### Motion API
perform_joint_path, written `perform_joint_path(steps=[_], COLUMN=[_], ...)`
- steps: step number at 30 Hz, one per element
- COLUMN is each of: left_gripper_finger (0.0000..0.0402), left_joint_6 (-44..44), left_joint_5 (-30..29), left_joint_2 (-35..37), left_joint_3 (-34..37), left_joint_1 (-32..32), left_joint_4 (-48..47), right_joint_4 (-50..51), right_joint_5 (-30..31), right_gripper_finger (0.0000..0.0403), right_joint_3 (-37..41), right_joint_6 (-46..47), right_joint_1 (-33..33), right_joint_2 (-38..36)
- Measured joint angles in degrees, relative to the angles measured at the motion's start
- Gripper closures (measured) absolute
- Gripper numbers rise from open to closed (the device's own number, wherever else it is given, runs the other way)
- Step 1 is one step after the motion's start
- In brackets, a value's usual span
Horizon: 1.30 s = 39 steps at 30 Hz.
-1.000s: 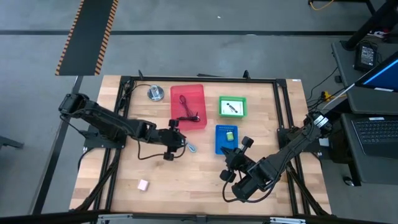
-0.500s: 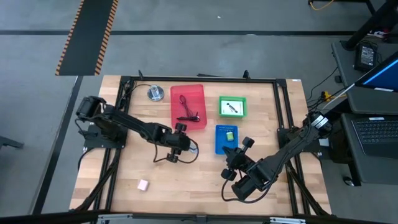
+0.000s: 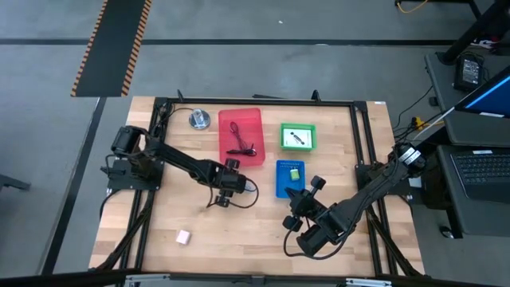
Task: Pick and place items into bin
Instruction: Put the light blue charger cable into the pink bin
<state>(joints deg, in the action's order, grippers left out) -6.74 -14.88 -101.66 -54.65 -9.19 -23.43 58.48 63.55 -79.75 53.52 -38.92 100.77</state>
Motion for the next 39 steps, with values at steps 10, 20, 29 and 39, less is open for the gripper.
perform_joint_path(steps=[10, 20, 29, 39], left_gripper_finger=[0.0354, 0.0395, 0.0398, 0.0399], left_joint_6=[0.0, 1.45, 0.0, -1.23], left_joint_5=[3.06, 4.13, 5.55, 3.21], left_joint_2=[0.11, 0.06, 4.69, 13.48], left_joint_3=[0.11, 0.13, 0.7, 0.46], left_joint_1=[0.79, 0.72, 0.14, -1.81], left_joint_4=[-0.85, -3.38, -5.03, -4.17], right_joint_4=[0.0, 0.02, 0.08, -0.44], right_joint_5=[0.0, -0.02, -0.07, -0.13], right_gripper_finger=[0.04, 0.04, 0.04, 0.04], right_joint_3=[0.0, -0.02, -0.02, -0.02], right_joint_6=[-0.2, -0.2, -0.23, -1.29], right_joint_1=[0.0, 0.0, 0.0, 0.04], right_joint_2=[0.0, 0.0, 0.0, 0.0])
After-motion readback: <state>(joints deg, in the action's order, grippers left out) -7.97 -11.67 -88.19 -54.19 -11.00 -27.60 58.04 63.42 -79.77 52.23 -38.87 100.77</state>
